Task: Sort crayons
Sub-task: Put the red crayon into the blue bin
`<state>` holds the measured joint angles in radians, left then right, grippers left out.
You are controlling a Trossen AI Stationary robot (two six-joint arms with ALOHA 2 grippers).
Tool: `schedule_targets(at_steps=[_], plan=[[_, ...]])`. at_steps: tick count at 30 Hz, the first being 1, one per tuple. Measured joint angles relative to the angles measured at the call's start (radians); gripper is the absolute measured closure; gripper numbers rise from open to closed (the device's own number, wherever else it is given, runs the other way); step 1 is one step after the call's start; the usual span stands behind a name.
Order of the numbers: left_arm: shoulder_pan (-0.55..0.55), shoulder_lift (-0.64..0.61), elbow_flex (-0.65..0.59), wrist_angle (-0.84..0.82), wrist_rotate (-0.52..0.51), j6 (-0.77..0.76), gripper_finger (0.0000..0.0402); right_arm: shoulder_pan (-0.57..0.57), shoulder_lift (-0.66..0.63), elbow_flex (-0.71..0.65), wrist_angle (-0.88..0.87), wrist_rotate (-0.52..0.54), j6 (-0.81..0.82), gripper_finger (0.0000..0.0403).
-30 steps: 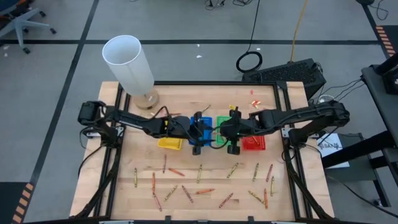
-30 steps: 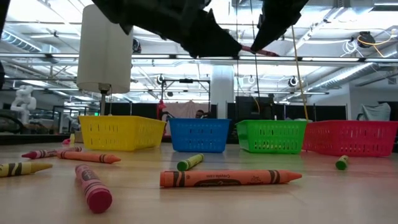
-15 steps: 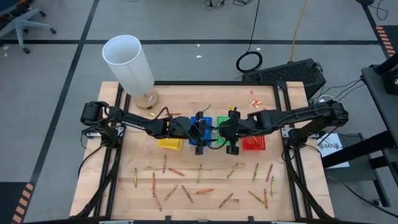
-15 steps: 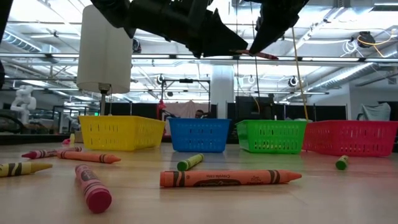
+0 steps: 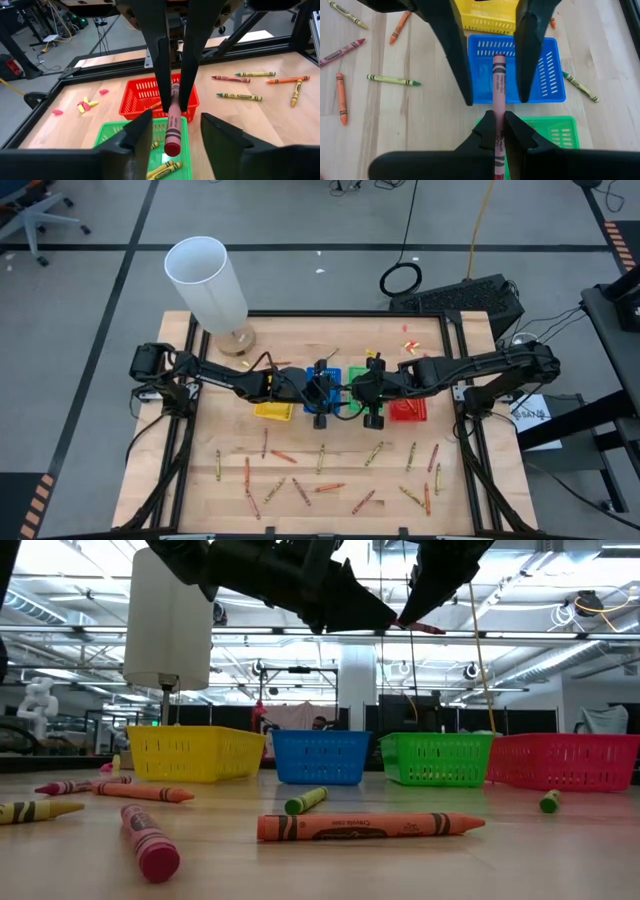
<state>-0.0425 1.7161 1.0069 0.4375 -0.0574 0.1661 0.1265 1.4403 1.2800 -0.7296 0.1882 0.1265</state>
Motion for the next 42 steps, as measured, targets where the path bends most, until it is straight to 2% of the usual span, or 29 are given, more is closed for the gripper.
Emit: schedule_targets(at_steps=[7,19,34,42], plan=[[0.000,0.000,0.000,-0.005,0.000,0.001,0.0316,0.000,0.000,0.000,0.005,-0.001,0.000,0.0403],[0.000,0.000,0.000,-0.009,-0.025,-0.003,0.0366,0.000,0.000,0.000,0.008,-0.002,0.022,0.0398],[0.001,0.000,0.000,-0.009,-0.050,-0.003,0.0376,-0.001,-0.001,0.000,0.013,-0.001,0.049,0.0321],[0.002,-0.001,0.001,-0.120,-0.058,0.027,0.0377,0.000,-0.030,0.000,-0.146,-0.005,0.163,0.0279]])
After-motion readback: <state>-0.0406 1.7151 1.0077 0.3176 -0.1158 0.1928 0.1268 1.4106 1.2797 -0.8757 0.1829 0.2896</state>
